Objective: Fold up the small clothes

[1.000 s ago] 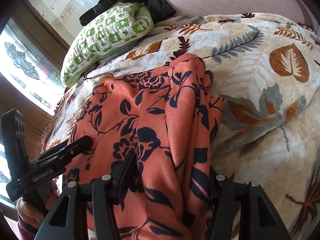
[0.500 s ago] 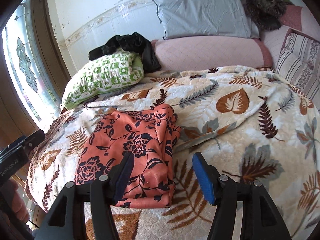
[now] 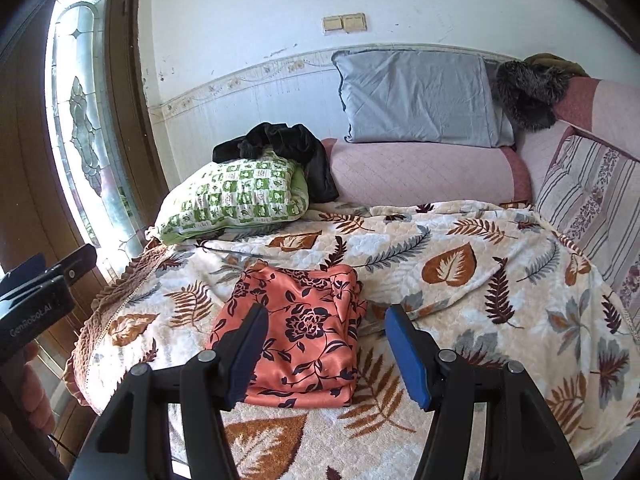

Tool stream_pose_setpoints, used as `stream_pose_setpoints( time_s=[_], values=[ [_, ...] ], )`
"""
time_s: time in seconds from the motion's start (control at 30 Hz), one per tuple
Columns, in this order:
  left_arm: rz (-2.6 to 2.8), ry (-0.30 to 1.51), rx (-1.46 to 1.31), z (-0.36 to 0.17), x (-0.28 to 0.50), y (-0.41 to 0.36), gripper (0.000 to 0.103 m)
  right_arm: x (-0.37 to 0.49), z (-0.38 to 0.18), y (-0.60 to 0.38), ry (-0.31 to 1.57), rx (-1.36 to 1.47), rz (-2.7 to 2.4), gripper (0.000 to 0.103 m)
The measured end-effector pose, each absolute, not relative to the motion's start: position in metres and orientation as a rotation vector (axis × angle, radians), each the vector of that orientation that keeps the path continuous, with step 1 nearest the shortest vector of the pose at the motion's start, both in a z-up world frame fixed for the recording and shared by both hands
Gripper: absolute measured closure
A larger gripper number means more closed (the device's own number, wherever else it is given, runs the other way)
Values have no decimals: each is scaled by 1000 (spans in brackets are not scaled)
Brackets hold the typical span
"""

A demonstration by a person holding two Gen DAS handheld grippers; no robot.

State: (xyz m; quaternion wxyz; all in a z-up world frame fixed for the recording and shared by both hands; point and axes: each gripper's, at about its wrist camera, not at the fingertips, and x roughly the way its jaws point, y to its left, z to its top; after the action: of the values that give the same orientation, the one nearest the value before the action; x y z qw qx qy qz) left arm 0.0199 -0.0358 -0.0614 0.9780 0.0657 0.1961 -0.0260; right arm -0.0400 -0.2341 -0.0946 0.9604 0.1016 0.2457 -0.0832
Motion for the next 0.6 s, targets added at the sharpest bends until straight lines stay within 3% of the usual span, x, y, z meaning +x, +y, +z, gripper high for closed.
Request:
stream_pose_setpoints(
  time_s=[0.6],
  values=[
    [-29,364,128,-50,0,-21,2,-51,-88,-201,488,164,-152,38]
  ],
)
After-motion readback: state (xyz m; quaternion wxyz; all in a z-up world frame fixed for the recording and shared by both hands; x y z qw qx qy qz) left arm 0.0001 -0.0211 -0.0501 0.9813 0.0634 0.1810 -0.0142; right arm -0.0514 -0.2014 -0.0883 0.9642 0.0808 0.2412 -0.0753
